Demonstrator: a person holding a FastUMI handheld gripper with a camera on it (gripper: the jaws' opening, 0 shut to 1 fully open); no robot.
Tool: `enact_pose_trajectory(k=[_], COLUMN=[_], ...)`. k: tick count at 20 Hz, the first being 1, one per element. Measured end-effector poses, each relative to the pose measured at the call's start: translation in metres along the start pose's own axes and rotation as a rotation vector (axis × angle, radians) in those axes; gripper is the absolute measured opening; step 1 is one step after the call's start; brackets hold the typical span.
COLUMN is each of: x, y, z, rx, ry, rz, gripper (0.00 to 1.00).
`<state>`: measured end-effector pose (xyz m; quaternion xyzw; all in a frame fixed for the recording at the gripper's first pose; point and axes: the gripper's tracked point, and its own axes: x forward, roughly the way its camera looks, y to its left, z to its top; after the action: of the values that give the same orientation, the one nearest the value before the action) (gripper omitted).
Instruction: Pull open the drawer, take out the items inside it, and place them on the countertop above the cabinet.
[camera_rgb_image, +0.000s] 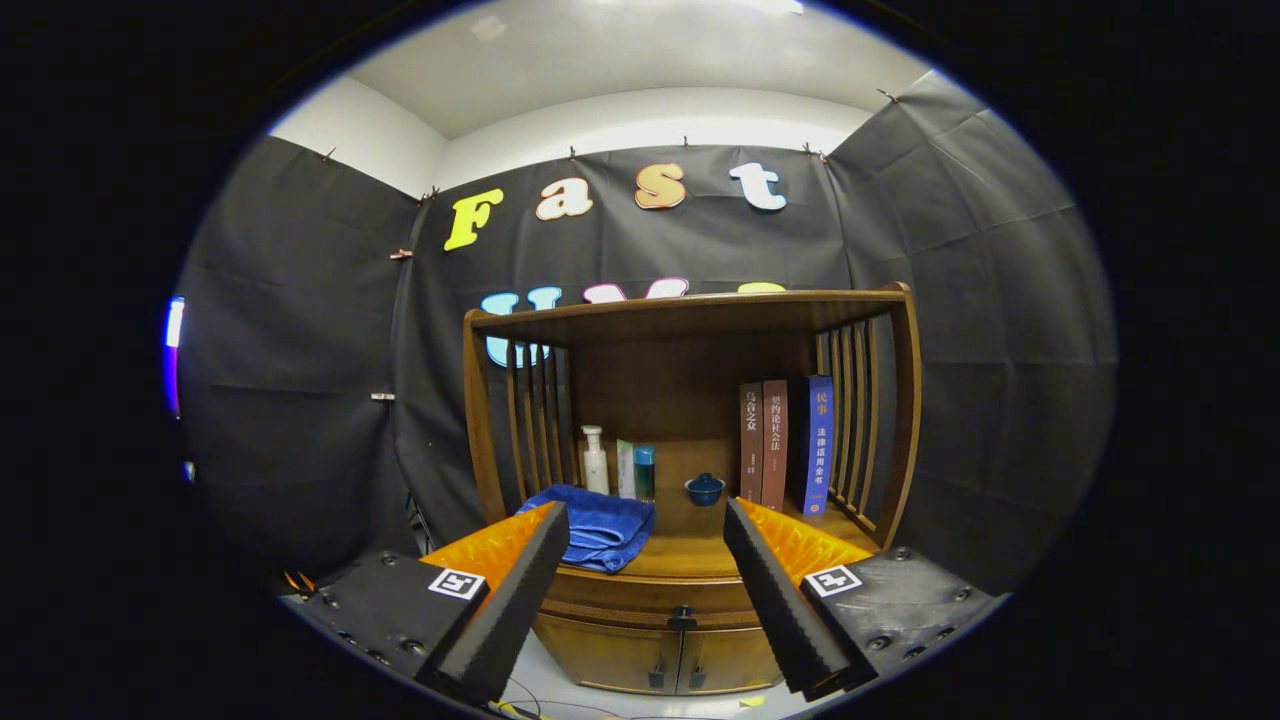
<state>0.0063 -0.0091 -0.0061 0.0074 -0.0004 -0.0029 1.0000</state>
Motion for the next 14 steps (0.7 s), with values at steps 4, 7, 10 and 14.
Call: enact_pose_trajectory(k=[4,7,10,14], x=[-0.001,-0.005,-0.008,-0.006], y=[-0.008,-0.015,-0.018,-0.017], z=[0.002,0.007,0.008,0.003], rx=[-0.002,-0.006,-0.003,0.001], ry=[-0.005,-0.017,-0.022,-0.029], rz=[-0.013,-0.03,-0.04,-0.036], gripper=[1.0,1.0,1.0,1.0])
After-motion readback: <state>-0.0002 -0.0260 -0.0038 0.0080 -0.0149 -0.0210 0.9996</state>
